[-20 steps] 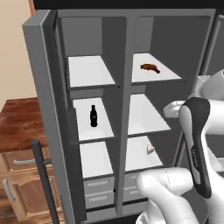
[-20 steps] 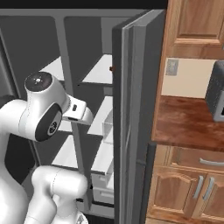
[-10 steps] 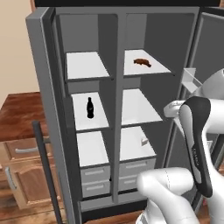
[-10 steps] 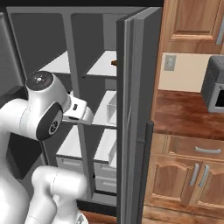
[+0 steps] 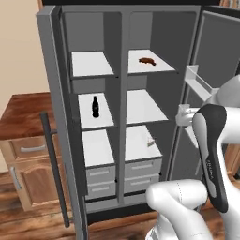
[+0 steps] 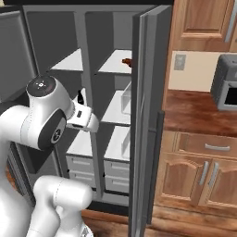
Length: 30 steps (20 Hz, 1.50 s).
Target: Pick up the frozen chicken drumstick from the freezer, place it on any shelf in the fridge, and close the fridge and freezer doors when done.
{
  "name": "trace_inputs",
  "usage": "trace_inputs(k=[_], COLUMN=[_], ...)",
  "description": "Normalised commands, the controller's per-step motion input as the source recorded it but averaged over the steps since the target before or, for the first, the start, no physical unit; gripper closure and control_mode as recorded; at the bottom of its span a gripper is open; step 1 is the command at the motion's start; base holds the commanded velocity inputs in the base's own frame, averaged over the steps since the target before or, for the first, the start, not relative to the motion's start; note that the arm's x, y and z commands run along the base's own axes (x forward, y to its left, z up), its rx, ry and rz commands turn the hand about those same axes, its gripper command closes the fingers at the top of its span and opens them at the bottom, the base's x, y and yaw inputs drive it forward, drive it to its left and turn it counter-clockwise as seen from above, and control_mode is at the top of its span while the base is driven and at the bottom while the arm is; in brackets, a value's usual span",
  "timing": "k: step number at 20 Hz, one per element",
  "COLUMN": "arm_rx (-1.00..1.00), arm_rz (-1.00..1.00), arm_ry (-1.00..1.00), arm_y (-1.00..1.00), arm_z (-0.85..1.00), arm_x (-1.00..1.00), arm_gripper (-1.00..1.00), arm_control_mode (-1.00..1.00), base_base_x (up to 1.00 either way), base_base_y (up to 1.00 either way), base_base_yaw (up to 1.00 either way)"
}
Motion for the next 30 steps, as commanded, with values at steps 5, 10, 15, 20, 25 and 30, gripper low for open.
trace_inputs(k=[5, 10, 15, 20, 25, 30], arm_rx=[0.0, 0.0, 0.0, 0.0, 0.0, 0.0], arm_rz=[0.0, 0.0, 0.0, 0.0, 0.0, 0.0], arm_ry=[0.0, 0.0, 0.0, 0.0, 0.0, 0.0], arm_y=[0.0, 0.0, 0.0, 0.0, 0.0, 0.0], arm_z=[0.0, 0.0, 0.0, 0.0, 0.0, 0.0], arm_x=[0.0, 0.0, 0.0, 0.0, 0.0, 0.0], arm_gripper=[-1.0, -1.0, -1.0, -1.0, -1.0, -1.0], arm_control_mode=[1.0, 1.0, 1.0, 1.0, 1.0, 1.0], base_base_x=[-0.28, -0.27, -0.18, -0.04, -0.18, -0.34], base_base_y=[0.23, 0.23, 0.34, 0.47, 0.12, -0.02], base_base_yaw=[0.0, 0.0, 0.0, 0.0, 0.0, 0.0])
